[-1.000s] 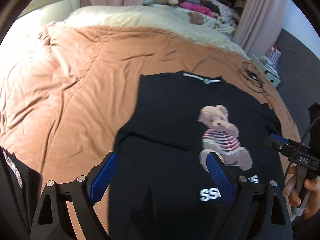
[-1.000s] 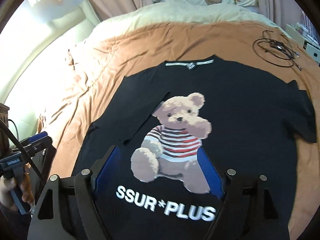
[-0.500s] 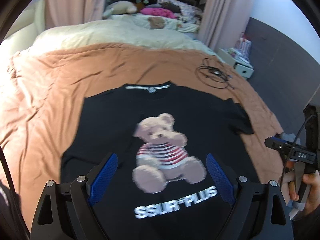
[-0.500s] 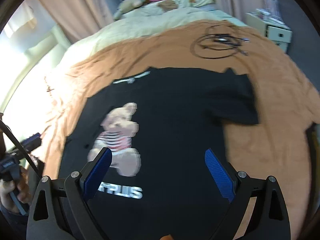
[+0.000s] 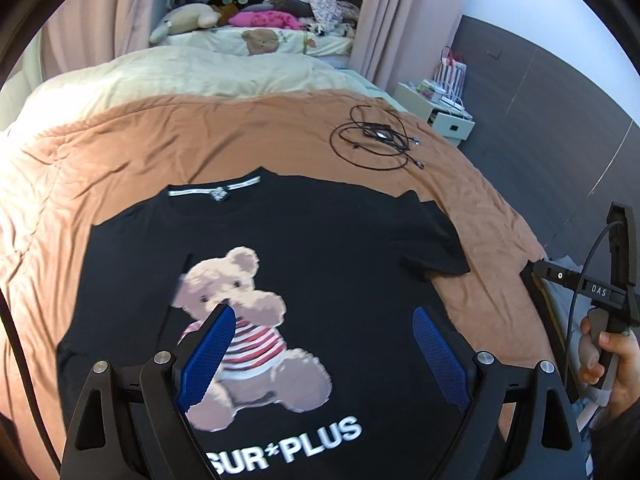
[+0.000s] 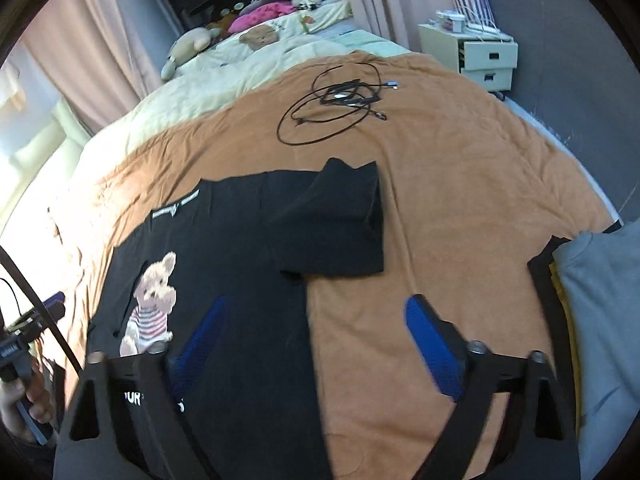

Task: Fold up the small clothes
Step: 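Move the right gripper to the shirt's other side edge and grasp it, then lift the grasped side with the right gripper, fold it over toward the center, release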

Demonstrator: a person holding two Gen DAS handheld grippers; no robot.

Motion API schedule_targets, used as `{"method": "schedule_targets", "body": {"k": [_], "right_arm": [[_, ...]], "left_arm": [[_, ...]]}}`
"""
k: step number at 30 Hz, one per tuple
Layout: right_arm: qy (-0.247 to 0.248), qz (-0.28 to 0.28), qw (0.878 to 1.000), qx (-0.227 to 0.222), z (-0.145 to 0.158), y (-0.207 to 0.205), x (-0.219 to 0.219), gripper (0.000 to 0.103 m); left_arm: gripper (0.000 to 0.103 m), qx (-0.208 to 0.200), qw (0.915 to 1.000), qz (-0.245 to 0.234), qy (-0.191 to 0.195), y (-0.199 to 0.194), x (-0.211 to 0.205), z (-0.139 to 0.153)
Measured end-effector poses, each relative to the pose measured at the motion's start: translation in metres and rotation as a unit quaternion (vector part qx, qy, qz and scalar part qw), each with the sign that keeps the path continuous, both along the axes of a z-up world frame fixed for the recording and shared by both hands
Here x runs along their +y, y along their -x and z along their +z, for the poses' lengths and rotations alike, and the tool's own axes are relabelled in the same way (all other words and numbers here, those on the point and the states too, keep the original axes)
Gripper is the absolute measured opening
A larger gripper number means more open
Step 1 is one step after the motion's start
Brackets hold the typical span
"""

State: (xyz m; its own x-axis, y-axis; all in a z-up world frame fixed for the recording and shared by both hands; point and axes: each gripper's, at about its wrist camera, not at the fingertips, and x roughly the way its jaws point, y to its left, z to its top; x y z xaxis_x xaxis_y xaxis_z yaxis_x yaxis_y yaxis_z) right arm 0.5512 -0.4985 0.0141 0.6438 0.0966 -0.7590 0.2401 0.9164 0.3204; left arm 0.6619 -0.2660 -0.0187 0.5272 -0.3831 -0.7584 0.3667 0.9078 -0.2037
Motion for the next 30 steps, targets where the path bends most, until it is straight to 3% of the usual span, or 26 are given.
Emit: {"method": "schedule_targets", "body": {"k": [5,8,16,26,30], "right_arm": [[-0.035,0.002,0.999,-0.002,-0.017,-0.021,-0.022,0.064],[-0.056,0.006,0.998,0.000,-0.030,-0.035,-0.045,0.056],[-0.108,0.004,0.994,0.005,-0.079,-0.086,-0.085,0.056],[-0.134,0.002,0.991,0.015,-0.130,-0.128,-0.108,0.055],[-0.145,0.004,0.989,0.017,-0.144,-0.140,-0.112,0.046]], "left_arm": [[0.083,0.007,0.9999,-0.010,-0.002,-0.019,-0.026,-0.012],[0.070,0.019,0.9997,-0.013,-0.001,-0.034,-0.041,-0.023],[0.041,0.042,0.9988,-0.025,-0.006,-0.071,-0.076,-0.057],[0.025,0.060,0.9977,-0.030,-0.008,-0.115,-0.114,-0.099],[0.018,0.069,0.9969,-0.037,-0.010,-0.131,-0.128,-0.117]]}}
